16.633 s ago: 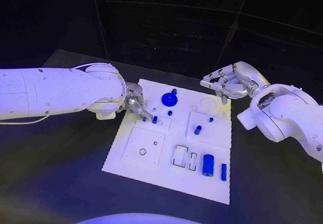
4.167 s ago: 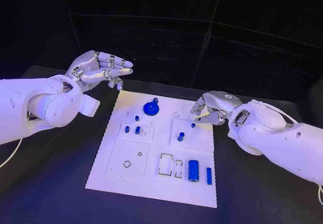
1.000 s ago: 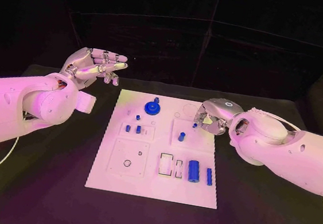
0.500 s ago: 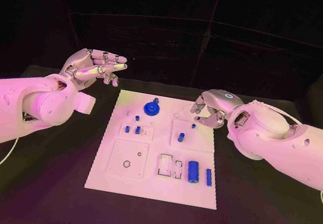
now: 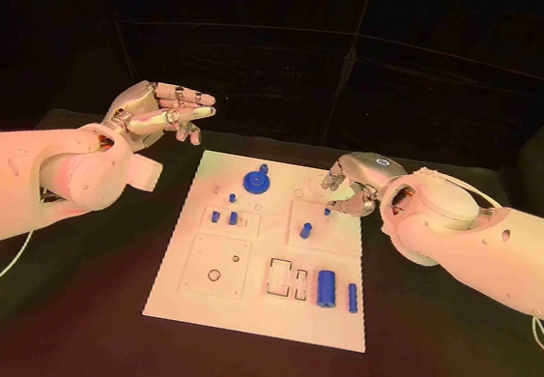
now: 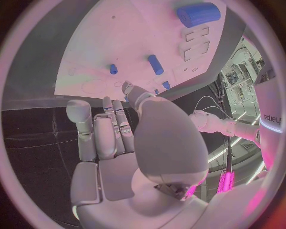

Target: Assemble the parts on the task board

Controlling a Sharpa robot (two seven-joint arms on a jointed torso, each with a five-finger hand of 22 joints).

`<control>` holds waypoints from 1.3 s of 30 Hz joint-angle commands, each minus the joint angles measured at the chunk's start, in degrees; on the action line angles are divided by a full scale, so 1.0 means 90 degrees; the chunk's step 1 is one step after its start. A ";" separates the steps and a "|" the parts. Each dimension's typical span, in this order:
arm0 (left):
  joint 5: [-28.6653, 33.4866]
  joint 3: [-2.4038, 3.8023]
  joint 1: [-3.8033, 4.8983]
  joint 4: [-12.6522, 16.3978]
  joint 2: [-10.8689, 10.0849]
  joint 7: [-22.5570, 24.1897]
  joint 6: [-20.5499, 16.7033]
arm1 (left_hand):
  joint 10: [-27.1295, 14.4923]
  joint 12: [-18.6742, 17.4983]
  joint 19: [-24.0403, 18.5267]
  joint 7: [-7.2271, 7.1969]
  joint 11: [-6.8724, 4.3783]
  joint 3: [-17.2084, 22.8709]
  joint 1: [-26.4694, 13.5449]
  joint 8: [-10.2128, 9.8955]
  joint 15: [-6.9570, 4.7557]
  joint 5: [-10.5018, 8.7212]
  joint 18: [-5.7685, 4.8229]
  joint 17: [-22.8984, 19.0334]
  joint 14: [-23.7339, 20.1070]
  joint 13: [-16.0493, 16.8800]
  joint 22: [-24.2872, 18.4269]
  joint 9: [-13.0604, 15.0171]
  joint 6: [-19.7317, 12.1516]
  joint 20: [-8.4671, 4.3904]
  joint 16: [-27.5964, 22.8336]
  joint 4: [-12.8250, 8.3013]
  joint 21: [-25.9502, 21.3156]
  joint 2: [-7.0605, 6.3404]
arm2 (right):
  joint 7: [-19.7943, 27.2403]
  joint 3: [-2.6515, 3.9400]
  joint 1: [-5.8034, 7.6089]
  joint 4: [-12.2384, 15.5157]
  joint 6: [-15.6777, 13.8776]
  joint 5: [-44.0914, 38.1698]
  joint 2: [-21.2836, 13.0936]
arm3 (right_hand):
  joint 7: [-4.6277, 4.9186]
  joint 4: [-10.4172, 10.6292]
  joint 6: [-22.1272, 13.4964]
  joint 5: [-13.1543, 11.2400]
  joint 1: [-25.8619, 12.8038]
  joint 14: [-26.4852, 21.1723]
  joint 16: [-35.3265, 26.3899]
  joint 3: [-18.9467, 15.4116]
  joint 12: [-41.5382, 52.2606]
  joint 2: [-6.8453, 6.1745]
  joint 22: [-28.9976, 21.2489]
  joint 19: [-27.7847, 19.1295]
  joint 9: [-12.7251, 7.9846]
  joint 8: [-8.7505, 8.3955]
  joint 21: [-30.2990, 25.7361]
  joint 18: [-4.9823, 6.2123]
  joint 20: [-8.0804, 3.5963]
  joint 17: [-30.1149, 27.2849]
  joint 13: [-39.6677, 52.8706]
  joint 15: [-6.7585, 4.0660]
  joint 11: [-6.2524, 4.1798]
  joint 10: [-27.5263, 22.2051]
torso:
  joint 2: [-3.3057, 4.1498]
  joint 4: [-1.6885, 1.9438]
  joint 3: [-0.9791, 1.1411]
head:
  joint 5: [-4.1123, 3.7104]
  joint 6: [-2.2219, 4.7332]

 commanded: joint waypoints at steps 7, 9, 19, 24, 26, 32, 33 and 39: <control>0.0021 0.0004 0.0004 -0.0009 0.0032 0.0035 0.0059 | -0.0021 -0.0026 -0.0029 0.0032 0.0024 0.0010 0.0040 -0.0004 0.0004 0.0022 0.0088 -0.0008 -0.0047 -0.0006 -0.0006 -0.0006 -0.0007 0.0006 -0.0023 -0.0031 -0.0030 -0.0003 | 0.0035 -0.0009 -0.0094 -0.0181 0.0371 0.0001 0.0156 | 0.0009 -0.0008 0.0067 -0.0017 -0.0039 0.0146 -0.0025 -0.0116 0.0095 0.0088 -0.0027 -0.0020 0.0023 0.0015 -0.0044 -0.0062 0.0035 -0.0023 0.0016 0.0055 -0.0008 0.0023 | 0.0005 -0.0002 0.0010 | -0.0002 -0.0014; 0.0021 0.0004 0.0003 -0.0009 0.0031 0.0034 0.0059 | -0.0021 -0.0026 -0.0029 0.0032 0.0024 0.0010 0.0040 -0.0004 0.0004 0.0022 0.0088 -0.0008 -0.0047 -0.0006 -0.0006 -0.0006 -0.0007 0.0006 -0.0023 -0.0031 -0.0030 -0.0003 | 0.0048 -0.0012 -0.0121 -0.0220 0.0409 0.0001 0.0185 | 0.0005 -0.0017 0.0110 -0.0001 -0.0023 0.0147 -0.0022 -0.0122 0.0114 0.0112 -0.0027 -0.0014 0.0029 0.0026 -0.0046 -0.0062 0.0034 -0.0023 0.0015 0.0051 -0.0013 0.0049 | 0.0009 -0.0002 0.0013 | -0.0001 -0.0023; 0.0021 0.0003 -0.0009 -0.0013 0.0037 0.0032 0.0067 | -0.0021 -0.0026 -0.0029 0.0032 0.0024 0.0010 0.0040 -0.0004 0.0004 0.0022 0.0088 -0.0008 -0.0047 -0.0006 -0.0006 -0.0006 -0.0007 0.0006 -0.0023 -0.0031 -0.0030 -0.0003 | 0.0066 -0.0017 -0.0170 -0.0465 0.0431 -0.0038 0.0304 | -0.0011 -0.0066 0.0228 0.0090 0.0069 0.0152 -0.0009 -0.0070 0.0149 0.0225 -0.0023 0.0008 0.0034 0.0036 -0.0047 -0.0064 0.0019 -0.0018 0.0004 0.0036 -0.0031 0.0108 | -0.0004 0.0001 0.0004 | 0.0002 -0.0041; 0.0021 0.0003 -0.0013 -0.0013 0.0035 0.0030 0.0067 | -0.0021 -0.0026 -0.0029 0.0032 0.0024 0.0010 0.0040 -0.0004 0.0004 0.0022 0.0088 -0.0008 -0.0047 -0.0006 -0.0006 -0.0006 -0.0007 0.0006 -0.0023 -0.0031 -0.0030 -0.0003 | 0.0087 -0.0019 -0.0183 -0.0516 0.0501 -0.0045 0.0345 | -0.0017 -0.0086 0.0262 0.0125 0.0093 0.0153 -0.0006 -0.0045 0.0157 0.0244 -0.0025 0.0012 0.0035 0.0038 -0.0047 -0.0064 0.0014 -0.0018 0.0003 0.0031 -0.0037 0.0131 | -0.0002 -0.0001 0.0007 | 0.0015 -0.0048; 0.0021 0.0003 -0.0014 -0.0014 0.0034 0.0029 0.0065 | -0.0021 -0.0026 -0.0029 0.0032 0.0024 0.0010 0.0040 -0.0004 0.0004 0.0022 0.0088 -0.0008 -0.0047 -0.0006 -0.0006 -0.0006 -0.0007 0.0006 -0.0023 -0.0031 -0.0030 -0.0003 | 0.0094 -0.0019 -0.0192 -0.0525 0.0521 -0.0047 0.0355 | -0.0019 -0.0093 0.0280 0.0136 0.0102 0.0154 -0.0003 -0.0031 0.0164 0.0256 -0.0020 0.0017 0.0036 0.0041 -0.0045 -0.0065 0.0011 -0.0015 0.0003 0.0028 -0.0040 0.0147 | -0.0004 -0.0006 0.0007 | 0.0021 -0.0051; 0.0021 0.0003 -0.0015 -0.0009 0.0028 0.0026 0.0065 | -0.0021 -0.0026 -0.0029 0.0032 0.0024 0.0010 0.0040 -0.0004 0.0004 0.0022 0.0088 -0.0008 -0.0047 -0.0006 -0.0006 -0.0006 -0.0007 0.0006 -0.0023 -0.0031 -0.0030 -0.0003 | 0.0103 -0.0020 -0.0204 -0.0536 0.0626 -0.0048 0.0375 | -0.0044 -0.0131 0.0379 0.0167 0.0141 0.0161 0.0017 0.0036 0.0200 0.0298 0.0013 0.0042 0.0043 0.0058 -0.0025 -0.0070 -0.0006 0.0005 0.0006 0.0007 -0.0068 0.0249 | -0.0002 -0.0001 0.0000 | 0.0021 -0.0062; 0.0021 0.0003 -0.0015 -0.0009 0.0027 0.0026 0.0065 | -0.0021 -0.0026 -0.0029 0.0032 0.0024 0.0010 0.0040 -0.0004 0.0004 0.0022 0.0088 -0.0008 -0.0047 -0.0006 -0.0006 -0.0006 -0.0007 0.0006 -0.0023 -0.0031 -0.0030 -0.0003 | 0.0104 -0.0020 -0.0205 -0.0538 0.0640 -0.0048 0.0379 | -0.0044 -0.0131 0.0379 0.0167 0.0141 0.0161 0.0017 0.0036 0.0200 0.0298 0.0013 0.0042 0.0043 0.0058 -0.0025 -0.0070 -0.0006 0.0005 0.0006 0.0007 -0.0068 0.0249 | -0.0002 -0.0002 0.0000 | 0.0023 -0.0062; 0.0021 0.0003 -0.0016 -0.0006 0.0015 0.0024 0.0064 | -0.0022 -0.0028 -0.0025 0.0034 0.0025 0.0009 0.0044 -0.0004 0.0007 0.0023 0.0088 -0.0001 -0.0042 -0.0005 -0.0011 -0.0008 -0.0009 0.0008 -0.0021 -0.0040 -0.0035 0.0002 | 0.0097 -0.0021 -0.0220 -0.0546 0.0731 -0.0050 0.0398 | -0.0059 -0.0158 0.0432 0.0176 0.0158 0.0167 0.0033 0.0081 0.0213 0.0316 0.0039 0.0061 0.0045 0.0060 -0.0008 -0.0076 -0.0019 0.0023 0.0005 -0.0007 -0.0083 0.0305 | -0.0002 0.0001 0.0001 | 0.0028 -0.0084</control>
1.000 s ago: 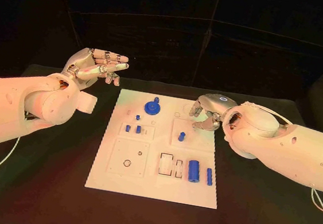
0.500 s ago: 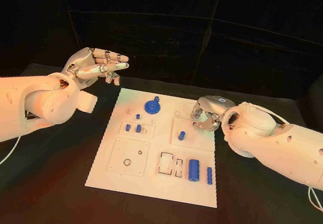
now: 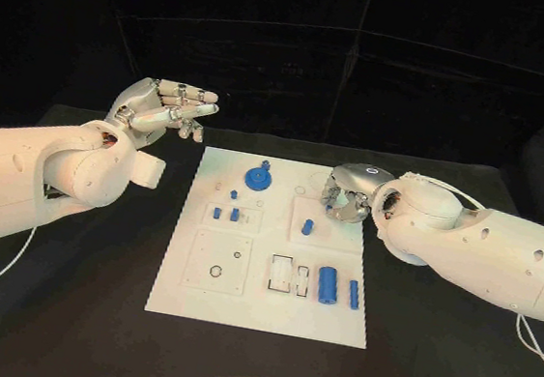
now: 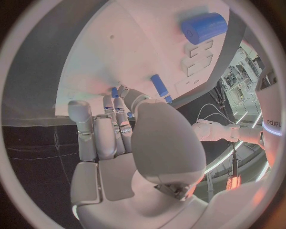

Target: Assemble the parts on the task board

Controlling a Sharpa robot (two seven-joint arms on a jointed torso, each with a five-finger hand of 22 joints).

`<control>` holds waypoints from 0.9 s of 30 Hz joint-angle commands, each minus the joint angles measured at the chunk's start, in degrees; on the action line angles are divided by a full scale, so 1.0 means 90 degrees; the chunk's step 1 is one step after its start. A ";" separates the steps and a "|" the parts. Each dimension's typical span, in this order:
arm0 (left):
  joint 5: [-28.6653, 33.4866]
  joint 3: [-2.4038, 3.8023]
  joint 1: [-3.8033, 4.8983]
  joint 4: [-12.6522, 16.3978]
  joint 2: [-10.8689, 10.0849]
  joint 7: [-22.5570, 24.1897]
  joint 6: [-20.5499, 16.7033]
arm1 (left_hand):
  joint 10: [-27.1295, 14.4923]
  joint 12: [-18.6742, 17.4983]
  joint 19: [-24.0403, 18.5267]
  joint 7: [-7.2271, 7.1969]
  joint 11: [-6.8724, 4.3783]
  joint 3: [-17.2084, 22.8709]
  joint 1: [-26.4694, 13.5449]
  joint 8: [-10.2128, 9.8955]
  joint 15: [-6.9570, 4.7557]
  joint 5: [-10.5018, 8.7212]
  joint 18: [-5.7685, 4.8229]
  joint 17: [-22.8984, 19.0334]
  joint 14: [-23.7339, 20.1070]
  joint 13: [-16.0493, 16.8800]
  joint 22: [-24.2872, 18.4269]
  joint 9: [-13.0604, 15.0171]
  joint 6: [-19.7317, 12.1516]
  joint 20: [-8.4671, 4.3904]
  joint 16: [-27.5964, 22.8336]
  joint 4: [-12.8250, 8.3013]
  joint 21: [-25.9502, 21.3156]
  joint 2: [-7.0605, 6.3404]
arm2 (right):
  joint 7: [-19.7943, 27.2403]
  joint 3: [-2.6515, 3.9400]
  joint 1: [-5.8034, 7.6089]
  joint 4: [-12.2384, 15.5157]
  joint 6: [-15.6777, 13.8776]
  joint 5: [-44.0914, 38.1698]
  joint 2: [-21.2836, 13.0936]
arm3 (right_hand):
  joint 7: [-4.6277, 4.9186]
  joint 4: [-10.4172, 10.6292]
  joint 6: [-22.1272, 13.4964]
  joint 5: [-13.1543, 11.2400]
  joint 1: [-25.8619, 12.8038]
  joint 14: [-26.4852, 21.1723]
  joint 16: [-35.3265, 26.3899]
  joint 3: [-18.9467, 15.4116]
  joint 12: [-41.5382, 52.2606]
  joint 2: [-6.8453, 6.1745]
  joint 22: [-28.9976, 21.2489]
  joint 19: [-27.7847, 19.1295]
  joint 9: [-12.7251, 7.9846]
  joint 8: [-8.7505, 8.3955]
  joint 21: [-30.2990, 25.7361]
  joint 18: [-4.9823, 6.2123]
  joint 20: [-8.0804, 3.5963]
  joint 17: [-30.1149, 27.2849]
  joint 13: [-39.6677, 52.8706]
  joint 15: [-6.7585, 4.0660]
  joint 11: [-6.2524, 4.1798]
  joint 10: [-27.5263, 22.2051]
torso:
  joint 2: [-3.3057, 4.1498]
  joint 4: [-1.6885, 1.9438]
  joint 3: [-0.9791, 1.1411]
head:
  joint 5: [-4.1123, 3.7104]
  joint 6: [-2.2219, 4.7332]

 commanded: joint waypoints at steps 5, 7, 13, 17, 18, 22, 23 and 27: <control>0.0018 0.0005 0.0007 0.0009 -0.0013 0.0030 0.0057 | -0.0022 -0.0028 -0.0025 0.0034 0.0025 0.0008 0.0044 -0.0004 0.0007 0.0023 0.0088 -0.0002 -0.0042 -0.0006 -0.0006 -0.0010 -0.0009 0.0008 -0.0022 -0.0040 -0.0035 0.0002 | 0.0033 0.0000 -0.0014 -0.0012 0.0205 -0.0073 0.0022 | -0.0021 -0.0038 0.0116 0.0039 0.0026 0.0171 0.0044 0.0096 0.0050 0.0113 0.0033 0.0070 0.0008 0.0021 0.0032 -0.0080 -0.0028 0.0017 -0.0004 -0.0023 -0.0022 0.0133 | -0.0002 -0.0001 0.0000 | 0.0003 -0.0012; 0.0018 0.0005 0.0007 0.0010 -0.0014 0.0029 0.0056 | -0.0022 -0.0028 -0.0025 0.0033 0.0025 0.0009 0.0045 -0.0004 0.0007 0.0023 0.0089 -0.0002 -0.0042 -0.0006 -0.0006 -0.0010 -0.0009 0.0008 -0.0022 -0.0041 -0.0036 0.0003 | 0.0025 0.0000 -0.0018 -0.0012 0.0210 -0.0088 0.0025 | -0.0029 -0.0061 0.0147 0.0045 0.0050 0.0174 0.0051 0.0134 0.0058 0.0139 0.0040 0.0075 0.0010 0.0024 0.0038 -0.0081 -0.0036 0.0024 -0.0003 -0.0032 -0.0033 0.0168 | 0.0000 -0.0001 0.0000 | 0.0001 -0.0017; 0.0018 0.0005 0.0007 0.0010 -0.0019 0.0025 0.0058 | -0.0021 -0.0028 -0.0024 0.0033 0.0024 0.0011 0.0050 -0.0003 0.0007 0.0024 0.0089 -0.0003 -0.0041 -0.0006 -0.0007 -0.0010 -0.0008 0.0008 -0.0023 -0.0046 -0.0037 0.0007 | -0.0058 -0.0001 -0.0036 -0.0015 0.0211 -0.0218 0.0037 | -0.0063 -0.0223 0.0295 -0.0102 0.0204 0.0182 0.0077 0.0352 0.0100 0.0266 0.0112 0.0113 0.0022 0.0040 0.0093 -0.0091 -0.0082 0.0047 0.0005 -0.0079 -0.0081 0.0351 | 0.0002 0.0001 0.0004 | -0.0013 -0.0025; 0.0018 0.0005 0.0007 0.0008 -0.0024 0.0022 0.0057 | -0.0021 -0.0028 -0.0024 0.0033 0.0024 0.0011 0.0050 -0.0003 0.0007 0.0024 0.0089 -0.0003 -0.0041 -0.0006 -0.0007 -0.0010 -0.0008 0.0008 -0.0023 -0.0046 -0.0037 0.0007 | -0.0119 -0.0001 -0.0054 -0.0014 0.0212 -0.0333 0.0044 | -0.0061 -0.0327 0.0332 -0.0134 0.0272 0.0184 0.0085 0.0469 0.0100 0.0303 0.0144 0.0122 0.0019 0.0026 0.0122 -0.0096 -0.0100 0.0053 0.0004 -0.0089 -0.0090 0.0404 | 0.0000 0.0002 0.0003 | -0.0022 -0.0033; 0.0018 0.0005 0.0007 0.0007 -0.0025 0.0021 0.0056 | -0.0021 -0.0028 -0.0024 0.0033 0.0024 0.0011 0.0050 -0.0003 0.0007 0.0024 0.0089 -0.0003 -0.0041 -0.0006 -0.0007 -0.0010 -0.0008 0.0008 -0.0023 -0.0046 -0.0037 0.0007 | -0.0130 -0.0001 -0.0057 -0.0015 0.0212 -0.0359 0.0045 | -0.0061 -0.0346 0.0338 -0.0135 0.0283 0.0184 0.0087 0.0491 0.0099 0.0310 0.0153 0.0125 0.0018 0.0023 0.0128 -0.0097 -0.0102 0.0055 0.0004 -0.0090 -0.0091 0.0413 | -0.0001 0.0002 0.0003 | -0.0022 -0.0034; 0.0018 0.0005 0.0007 0.0009 -0.0028 0.0017 0.0056 | -0.0021 -0.0028 -0.0024 0.0033 0.0024 0.0011 0.0050 -0.0003 0.0007 0.0024 0.0089 -0.0003 -0.0041 -0.0006 -0.0007 -0.0010 -0.0008 0.0008 -0.0023 -0.0046 -0.0037 0.0007 | -0.0175 -0.0001 -0.0068 -0.0016 0.0233 -0.0441 0.0049 | -0.0054 -0.0446 0.0358 -0.0128 0.0329 0.0185 0.0096 0.0592 0.0090 0.0327 0.0194 0.0134 0.0013 0.0006 0.0163 -0.0103 -0.0112 0.0064 0.0003 -0.0093 -0.0089 0.0443 | 0.0003 0.0007 0.0001 | -0.0031 -0.0042; 0.0018 0.0005 0.0007 0.0008 -0.0029 0.0016 0.0056 | -0.0021 -0.0028 -0.0024 0.0033 0.0024 0.0011 0.0050 -0.0003 0.0007 0.0024 0.0089 -0.0003 -0.0041 -0.0006 -0.0007 -0.0010 -0.0008 0.0008 -0.0023 -0.0046 -0.0037 0.0007 | -0.0184 -0.0001 -0.0071 -0.0016 0.0239 -0.0456 0.0049 | -0.0053 -0.0469 0.0364 -0.0126 0.0332 0.0186 0.0100 0.0611 0.0088 0.0324 0.0202 0.0135 0.0012 0.0002 0.0172 -0.0104 -0.0113 0.0068 0.0003 -0.0092 -0.0088 0.0450 | 0.0001 0.0006 0.0000 | -0.0032 -0.0045; 0.0018 0.0005 0.0007 0.0008 -0.0035 0.0014 0.0055 | -0.0021 -0.0028 -0.0024 0.0033 0.0024 0.0011 0.0050 -0.0003 0.0007 0.0024 0.0089 -0.0003 -0.0041 -0.0006 -0.0007 -0.0010 -0.0008 0.0008 -0.0023 -0.0046 -0.0037 0.0007 | -0.0215 -0.0001 -0.0083 0.0008 0.0226 -0.0520 0.0047 | -0.0056 -0.0513 0.0391 -0.0123 0.0325 0.0186 0.0103 0.0651 0.0092 0.0323 0.0237 0.0143 0.0013 0.0000 0.0198 -0.0109 -0.0114 0.0069 0.0006 -0.0095 -0.0090 0.0485 | -0.0004 0.0003 0.0001 | -0.0031 -0.0052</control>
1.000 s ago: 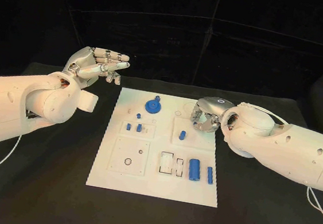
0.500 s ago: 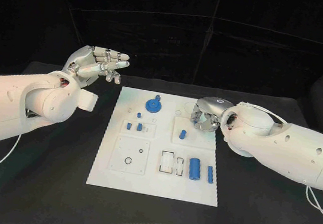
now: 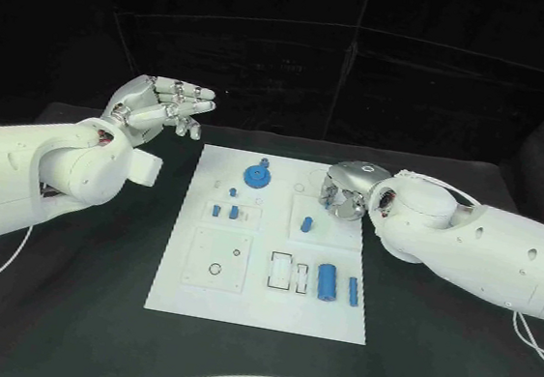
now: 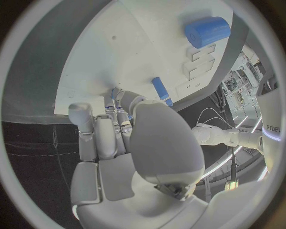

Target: Assemble the parts on the task board

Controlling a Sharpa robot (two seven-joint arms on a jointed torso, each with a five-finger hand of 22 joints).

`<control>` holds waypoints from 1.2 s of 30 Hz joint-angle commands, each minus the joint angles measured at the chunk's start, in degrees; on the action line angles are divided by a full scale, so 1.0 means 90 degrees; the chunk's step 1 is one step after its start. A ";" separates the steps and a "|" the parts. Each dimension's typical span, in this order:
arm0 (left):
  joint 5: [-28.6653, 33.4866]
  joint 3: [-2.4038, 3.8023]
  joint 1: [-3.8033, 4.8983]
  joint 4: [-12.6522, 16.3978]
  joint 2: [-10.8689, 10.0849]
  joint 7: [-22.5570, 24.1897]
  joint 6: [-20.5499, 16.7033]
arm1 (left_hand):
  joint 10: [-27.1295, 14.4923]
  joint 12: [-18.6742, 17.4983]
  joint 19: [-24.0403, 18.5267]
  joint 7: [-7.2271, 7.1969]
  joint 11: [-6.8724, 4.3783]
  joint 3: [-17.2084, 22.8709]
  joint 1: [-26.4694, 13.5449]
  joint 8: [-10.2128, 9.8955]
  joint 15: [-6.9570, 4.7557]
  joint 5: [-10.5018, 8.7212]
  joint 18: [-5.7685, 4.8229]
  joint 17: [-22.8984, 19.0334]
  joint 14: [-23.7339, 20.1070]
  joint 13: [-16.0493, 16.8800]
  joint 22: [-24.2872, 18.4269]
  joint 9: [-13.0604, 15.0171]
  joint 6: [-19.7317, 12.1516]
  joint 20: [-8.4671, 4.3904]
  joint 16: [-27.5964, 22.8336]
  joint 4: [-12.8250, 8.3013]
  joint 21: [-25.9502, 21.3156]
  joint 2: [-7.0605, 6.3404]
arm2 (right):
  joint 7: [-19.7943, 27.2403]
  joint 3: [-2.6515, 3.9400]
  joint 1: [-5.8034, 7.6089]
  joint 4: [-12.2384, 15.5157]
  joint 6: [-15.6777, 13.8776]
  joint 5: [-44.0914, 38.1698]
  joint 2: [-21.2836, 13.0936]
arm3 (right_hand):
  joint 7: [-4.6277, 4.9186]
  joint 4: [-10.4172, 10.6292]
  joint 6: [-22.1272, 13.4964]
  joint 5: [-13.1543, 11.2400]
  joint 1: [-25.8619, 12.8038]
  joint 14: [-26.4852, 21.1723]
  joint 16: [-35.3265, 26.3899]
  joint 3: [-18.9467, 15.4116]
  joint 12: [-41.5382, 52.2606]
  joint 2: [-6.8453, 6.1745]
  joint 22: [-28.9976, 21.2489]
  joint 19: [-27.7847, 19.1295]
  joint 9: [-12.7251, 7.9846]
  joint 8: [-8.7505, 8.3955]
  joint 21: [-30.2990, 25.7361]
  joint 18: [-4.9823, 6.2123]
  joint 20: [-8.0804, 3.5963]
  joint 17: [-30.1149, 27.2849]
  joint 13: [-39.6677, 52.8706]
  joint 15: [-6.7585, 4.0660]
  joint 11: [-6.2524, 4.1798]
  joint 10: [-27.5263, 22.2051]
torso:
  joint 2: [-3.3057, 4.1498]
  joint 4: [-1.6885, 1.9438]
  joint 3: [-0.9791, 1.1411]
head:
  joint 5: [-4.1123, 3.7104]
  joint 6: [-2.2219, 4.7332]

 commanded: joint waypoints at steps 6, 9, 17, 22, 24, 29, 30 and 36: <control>0.0018 0.0005 0.0007 0.0010 -0.0013 0.0026 0.0054 | -0.0020 -0.0029 -0.0021 0.0032 0.0023 -0.0004 0.0063 -0.0002 0.0005 0.0024 0.0090 -0.0007 -0.0041 -0.0005 -0.0012 -0.0011 -0.0006 0.0008 -0.0027 -0.0042 -0.0039 0.0010 | -0.0147 -0.0024 -0.0052 0.0103 -0.0132 -0.0281 -0.0028 | -0.0001 -0.0070 0.0129 0.0023 0.0015 0.0190 0.0045 0.0086 0.0060 0.0011 0.0089 0.0069 0.0005 0.0010 0.0100 -0.0119 -0.0025 0.0017 0.0021 -0.0060 -0.0032 0.0157 | -0.0004 -0.0009 -0.0001 | -0.0007 -0.0009; 0.0017 0.0005 0.0007 0.0018 -0.0023 0.0027 0.0050 | -0.0020 -0.0029 -0.0021 0.0032 0.0023 -0.0004 0.0063 -0.0002 0.0005 0.0024 0.0090 -0.0007 -0.0041 -0.0005 -0.0012 -0.0011 -0.0006 0.0008 -0.0027 -0.0042 -0.0039 0.0010 | -0.0160 -0.0023 -0.0057 0.0178 -0.0348 -0.0340 -0.0059 | -0.0012 -0.0088 0.0160 0.0015 -0.0014 0.0193 0.0054 0.0092 0.0072 0.0011 0.0120 0.0080 0.0009 0.0013 0.0122 -0.0123 -0.0031 0.0028 0.0026 -0.0068 -0.0044 0.0199 | -0.0005 -0.0008 0.0002 | -0.0016 -0.0010; 0.0017 0.0005 0.0007 0.0027 -0.0035 0.0035 0.0044 | -0.0020 -0.0029 -0.0021 0.0032 0.0023 -0.0004 0.0063 -0.0002 0.0005 0.0024 0.0090 -0.0007 -0.0041 -0.0005 -0.0012 -0.0011 -0.0006 0.0008 -0.0027 -0.0042 -0.0039 0.0010 | -0.0202 -0.0021 -0.0061 0.0269 -0.0696 -0.0414 -0.0118 | -0.0020 -0.0100 0.0183 0.0005 -0.0045 0.0198 0.0068 0.0092 0.0080 0.0010 0.0163 0.0098 0.0011 0.0013 0.0147 -0.0130 -0.0036 0.0050 0.0030 -0.0076 -0.0053 0.0230 | -0.0007 0.0005 -0.0003 | -0.0027 -0.0002; 0.0017 0.0004 0.0007 0.0024 -0.0037 0.0039 0.0042 | -0.0020 -0.0029 -0.0021 0.0032 0.0023 -0.0004 0.0063 -0.0002 0.0005 0.0024 0.0090 -0.0007 -0.0041 -0.0005 -0.0012 -0.0011 -0.0006 0.0008 -0.0027 -0.0042 -0.0039 0.0010 | -0.0220 -0.0020 -0.0061 0.0305 -0.0791 -0.0428 -0.0161 | -0.0021 -0.0100 0.0186 0.0000 -0.0055 0.0199 0.0070 0.0091 0.0080 0.0009 0.0172 0.0102 0.0011 0.0012 0.0152 -0.0132 -0.0037 0.0054 0.0030 -0.0077 -0.0054 0.0233 | -0.0007 -0.0001 -0.0002 | -0.0023 -0.0001; 0.0017 0.0004 0.0007 0.0021 -0.0037 0.0040 0.0042 | -0.0020 -0.0029 -0.0021 0.0032 0.0023 -0.0004 0.0063 -0.0002 0.0005 0.0024 0.0090 -0.0007 -0.0041 -0.0005 -0.0012 -0.0011 -0.0006 0.0008 -0.0027 -0.0042 -0.0039 0.0010 | -0.0225 -0.0020 -0.0060 0.0334 -0.0820 -0.0434 -0.0191 | -0.0021 -0.0100 0.0186 0.0000 -0.0055 0.0199 0.0070 0.0091 0.0080 0.0009 0.0172 0.0102 0.0011 0.0012 0.0152 -0.0132 -0.0037 0.0054 0.0030 -0.0077 -0.0054 0.0233 | -0.0008 -0.0003 -0.0004 | -0.0024 0.0002; 0.0017 0.0004 0.0007 0.0011 -0.0036 0.0040 0.0044 | -0.0020 -0.0029 -0.0021 0.0032 0.0023 -0.0004 0.0063 -0.0002 0.0005 0.0024 0.0090 -0.0007 -0.0041 -0.0005 -0.0012 -0.0011 -0.0006 0.0008 -0.0027 -0.0042 -0.0039 0.0010 | -0.0232 -0.0018 -0.0059 0.0400 -0.0870 -0.0452 -0.0251 | -0.0022 -0.0100 0.0189 -0.0004 -0.0062 0.0202 0.0077 0.0091 0.0080 0.0010 0.0192 0.0112 0.0011 0.0011 0.0162 -0.0136 -0.0037 0.0066 0.0030 -0.0077 -0.0055 0.0235 | -0.0008 -0.0004 -0.0004 | -0.0028 0.0008; 0.0017 0.0004 0.0007 0.0010 -0.0036 0.0039 0.0044 | -0.0020 -0.0029 -0.0021 0.0032 0.0023 -0.0004 0.0063 -0.0002 0.0005 0.0024 0.0090 -0.0007 -0.0041 -0.0005 -0.0012 -0.0011 -0.0006 0.0008 -0.0027 -0.0042 -0.0039 0.0010 | -0.0235 -0.0018 -0.0059 0.0419 -0.0874 -0.0459 -0.0268 | -0.0022 -0.0100 0.0190 -0.0004 -0.0064 0.0203 0.0080 0.0090 0.0080 0.0010 0.0199 0.0116 0.0011 0.0011 0.0165 -0.0137 -0.0037 0.0071 0.0030 -0.0077 -0.0055 0.0235 | -0.0005 -0.0003 -0.0003 | -0.0029 0.0013; 0.0017 0.0004 0.0007 0.0006 -0.0044 0.0037 0.0041 | -0.0020 -0.0029 -0.0021 0.0032 0.0023 -0.0004 0.0063 -0.0002 0.0005 0.0024 0.0090 -0.0007 -0.0041 -0.0005 -0.0012 -0.0011 -0.0006 0.0008 -0.0027 -0.0042 -0.0039 0.0010 | -0.0254 -0.0015 -0.0057 0.0654 -0.0900 -0.0454 -0.0429 | -0.0023 -0.0100 0.0191 -0.0005 -0.0066 0.0203 0.0080 0.0090 0.0079 0.0010 0.0207 0.0120 0.0011 0.0011 0.0169 -0.0138 -0.0038 0.0070 0.0029 -0.0078 -0.0056 0.0236 | -0.0010 0.0005 -0.0010 | -0.0030 0.0009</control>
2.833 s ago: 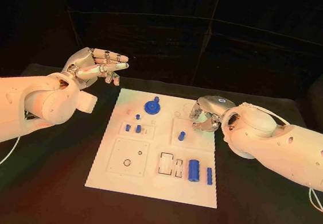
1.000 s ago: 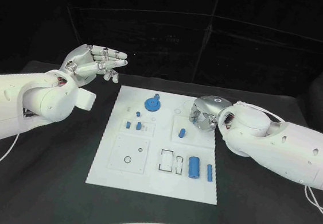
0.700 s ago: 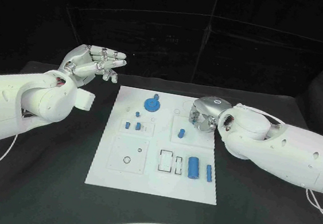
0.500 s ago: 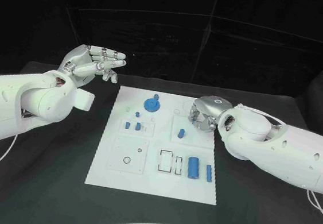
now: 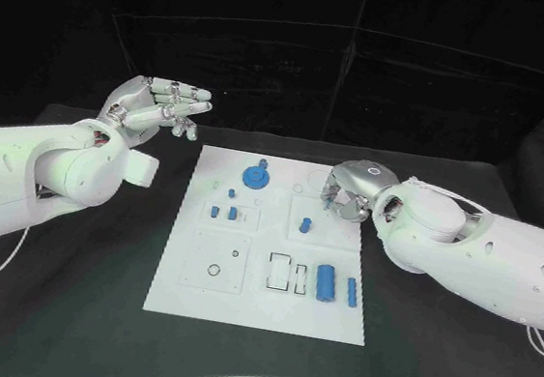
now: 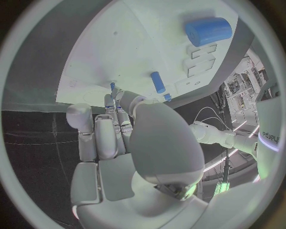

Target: Assemble the parts on the task board

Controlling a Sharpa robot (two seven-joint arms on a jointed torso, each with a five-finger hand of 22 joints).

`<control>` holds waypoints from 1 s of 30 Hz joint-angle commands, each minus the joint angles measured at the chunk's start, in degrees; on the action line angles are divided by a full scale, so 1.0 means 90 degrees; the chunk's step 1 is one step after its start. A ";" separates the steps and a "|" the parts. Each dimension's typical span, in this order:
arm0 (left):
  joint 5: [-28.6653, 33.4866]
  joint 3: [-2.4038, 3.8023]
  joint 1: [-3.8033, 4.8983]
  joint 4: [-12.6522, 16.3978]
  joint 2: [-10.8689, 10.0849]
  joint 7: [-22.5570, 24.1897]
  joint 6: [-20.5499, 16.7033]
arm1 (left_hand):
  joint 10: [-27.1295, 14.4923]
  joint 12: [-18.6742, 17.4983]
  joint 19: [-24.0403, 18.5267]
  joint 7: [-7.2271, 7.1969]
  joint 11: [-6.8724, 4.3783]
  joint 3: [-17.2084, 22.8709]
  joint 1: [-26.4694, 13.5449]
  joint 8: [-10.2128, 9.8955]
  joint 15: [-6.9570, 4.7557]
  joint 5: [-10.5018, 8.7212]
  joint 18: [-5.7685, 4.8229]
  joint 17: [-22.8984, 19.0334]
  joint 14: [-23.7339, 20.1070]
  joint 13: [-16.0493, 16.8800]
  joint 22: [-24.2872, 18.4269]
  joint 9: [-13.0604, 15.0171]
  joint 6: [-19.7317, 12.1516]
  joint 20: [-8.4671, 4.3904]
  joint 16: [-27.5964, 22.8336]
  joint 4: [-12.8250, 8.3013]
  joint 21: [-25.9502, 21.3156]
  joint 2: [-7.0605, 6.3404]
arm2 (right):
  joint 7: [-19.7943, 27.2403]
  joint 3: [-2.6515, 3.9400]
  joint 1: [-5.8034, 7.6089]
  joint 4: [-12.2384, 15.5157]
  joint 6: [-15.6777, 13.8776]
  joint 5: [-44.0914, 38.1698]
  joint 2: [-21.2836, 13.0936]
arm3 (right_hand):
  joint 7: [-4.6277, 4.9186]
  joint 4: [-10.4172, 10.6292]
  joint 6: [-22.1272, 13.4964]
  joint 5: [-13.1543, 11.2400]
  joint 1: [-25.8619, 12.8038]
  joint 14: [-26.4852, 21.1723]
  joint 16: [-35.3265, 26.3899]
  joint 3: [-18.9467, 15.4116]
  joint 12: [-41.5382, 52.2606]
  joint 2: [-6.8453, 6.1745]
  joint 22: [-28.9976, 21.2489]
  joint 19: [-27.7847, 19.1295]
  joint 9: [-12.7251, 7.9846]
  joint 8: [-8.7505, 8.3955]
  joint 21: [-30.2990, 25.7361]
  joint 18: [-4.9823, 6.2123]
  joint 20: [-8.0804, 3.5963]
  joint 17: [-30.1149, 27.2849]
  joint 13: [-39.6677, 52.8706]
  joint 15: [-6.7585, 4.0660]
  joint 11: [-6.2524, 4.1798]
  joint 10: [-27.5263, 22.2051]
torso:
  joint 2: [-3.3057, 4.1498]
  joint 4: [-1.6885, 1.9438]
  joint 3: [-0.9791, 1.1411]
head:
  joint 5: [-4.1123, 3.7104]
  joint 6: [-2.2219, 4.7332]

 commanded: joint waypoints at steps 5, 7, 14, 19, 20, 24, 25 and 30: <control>0.0017 0.0005 0.0007 0.0005 -0.0019 0.0040 0.0038 | -0.0020 -0.0029 -0.0021 0.0032 0.0024 -0.0004 0.0063 -0.0002 0.0005 0.0024 0.0090 -0.0007 -0.0041 -0.0006 -0.0007 -0.0007 -0.0006 0.0008 -0.0027 -0.0042 -0.0039 0.0010 | -0.0046 0.0014 0.0022 0.0554 -0.0287 -0.0007 -0.0299 | 0.0005 -0.0024 0.0043 0.0003 -0.0075 0.0206 0.0030 0.0015 0.0029 0.0005 0.0033 0.0065 0.0008 0.0011 0.0038 -0.0042 -0.0015 0.0022 0.0005 -0.0034 -0.0013 0.0059 | -0.0003 -0.0003 -0.0003 | 0.0014 0.0002; 0.0017 0.0004 0.0007 0.0005 -0.0018 0.0042 0.0037 | -0.0020 -0.0029 -0.0021 0.0032 0.0024 -0.0004 0.0063 -0.0002 0.0005 0.0024 0.0090 -0.0007 -0.0041 -0.0006 -0.0007 -0.0007 -0.0006 0.0008 -0.0027 -0.0042 -0.0039 0.0010 | -0.0027 0.0024 0.0042 0.0736 -0.0363 0.0024 -0.0375 | 0.0004 -0.0025 0.0045 0.0005 -0.0076 0.0207 0.0034 0.0015 0.0029 0.0004 0.0042 0.0070 0.0008 0.0011 0.0042 -0.0043 -0.0015 0.0029 0.0005 -0.0034 -0.0014 0.0059 | -0.0008 -0.0004 -0.0005 | 0.0013 0.0005; 0.0017 0.0004 0.0007 -0.0001 0.0009 0.0048 0.0041 | -0.0020 -0.0029 -0.0021 0.0032 0.0024 -0.0004 0.0063 -0.0002 0.0005 0.0024 0.0090 -0.0007 -0.0041 -0.0006 -0.0007 -0.0007 -0.0006 0.0008 -0.0027 -0.0042 -0.0039 0.0010 | 0.0055 0.0152 0.0114 0.1295 -0.0613 0.0092 -0.0458 | -0.0001 -0.0039 0.0051 0.0024 -0.0079 0.0215 0.0055 0.0021 0.0024 0.0000 0.0079 0.0088 0.0008 0.0008 0.0062 -0.0050 -0.0018 0.0067 0.0003 -0.0038 -0.0018 0.0060 | 0.0004 0.0016 -0.0003 | 0.0040 0.0045; 0.0017 0.0004 0.0007 -0.0005 0.0024 0.0052 0.0046 | -0.0018 -0.0030 -0.0018 0.0034 0.0025 -0.0004 0.0069 -0.0001 0.0005 0.0023 0.0091 -0.0011 -0.0040 -0.0005 -0.0010 -0.0008 -0.0005 0.0008 -0.0030 -0.0053 -0.0042 0.0012 | 0.0102 0.0187 0.0124 0.1538 -0.0676 0.0115 -0.0357 | -0.0001 -0.0046 0.0052 0.0037 -0.0081 0.0217 0.0059 0.0026 0.0021 -0.0002 0.0082 0.0088 0.0007 0.0005 0.0066 -0.0050 -0.0020 0.0071 0.0002 -0.0039 -0.0018 0.0059 | 0.0008 0.0009 -0.0001 | 0.0117 0.0055; 0.0017 0.0004 0.0007 -0.0006 0.0025 0.0053 0.0046 | -0.0018 -0.0030 -0.0017 0.0035 0.0025 -0.0004 0.0072 -0.0001 0.0005 0.0023 0.0091 -0.0013 -0.0040 -0.0005 -0.0011 -0.0008 -0.0004 0.0008 -0.0032 -0.0056 -0.0043 0.0013 | 0.0111 0.0190 0.0125 0.1560 -0.0679 0.0117 -0.0326 | -0.0001 -0.0046 0.0052 0.0037 -0.0081 0.0217 0.0059 0.0026 0.0021 -0.0002 0.0082 0.0088 0.0007 0.0005 0.0066 -0.0050 -0.0020 0.0071 0.0002 -0.0039 -0.0018 0.0059 | 0.0006 0.0005 -0.0002 | 0.0130 0.0053; 0.0017 0.0004 0.0007 -0.0008 0.0030 0.0057 0.0044 | -0.0018 -0.0030 -0.0017 0.0035 0.0025 -0.0004 0.0072 -0.0001 0.0005 0.0023 0.0091 -0.0013 -0.0040 -0.0005 -0.0011 -0.0008 -0.0004 0.0008 -0.0032 -0.0056 -0.0043 0.0013 | 0.0150 0.0196 0.0125 0.1578 -0.0661 0.0128 -0.0137 | -0.0001 -0.0046 0.0052 0.0037 -0.0081 0.0217 0.0059 0.0026 0.0021 -0.0002 0.0082 0.0088 0.0007 0.0005 0.0066 -0.0050 -0.0020 0.0071 0.0002 -0.0039 -0.0018 0.0059 | 0.0012 0.0003 -0.0007 | 0.0228 0.0052; 0.0017 0.0004 0.0007 -0.0005 0.0032 0.0057 0.0043 | -0.0018 -0.0030 -0.0017 0.0035 0.0025 -0.0004 0.0072 -0.0001 0.0005 0.0023 0.0091 -0.0013 -0.0040 -0.0005 -0.0011 -0.0008 -0.0004 0.0008 -0.0032 -0.0056 -0.0043 0.0013 | 0.0164 0.0196 0.0125 0.1559 -0.0659 0.0137 -0.0076 | -0.0001 -0.0046 0.0052 0.0037 -0.0081 0.0217 0.0059 0.0026 0.0021 -0.0002 0.0082 0.0088 0.0007 0.0005 0.0066 -0.0050 -0.0020 0.0071 0.0002 -0.0039 -0.0018 0.0059 | 0.0014 0.0006 -0.0011 | 0.0248 0.0051; 0.0017 0.0004 0.0007 0.0011 0.0041 0.0057 0.0035 | -0.0018 -0.0030 -0.0017 0.0035 0.0025 -0.0004 0.0072 -0.0001 0.0005 0.0023 0.0091 -0.0013 -0.0040 -0.0005 -0.0011 -0.0008 -0.0004 0.0008 -0.0032 -0.0056 -0.0043 0.0013 | 0.0269 0.0193 0.0104 0.1396 -0.0682 0.0177 0.0251 | 0.0001 -0.0054 0.0049 0.0053 -0.0089 0.0218 0.0061 0.0033 0.0013 -0.0001 0.0079 0.0085 0.0004 -0.0003 0.0068 -0.0049 -0.0021 0.0070 -0.0001 -0.0039 -0.0016 0.0053 | 0.0023 0.0019 -0.0017 | 0.0416 0.0041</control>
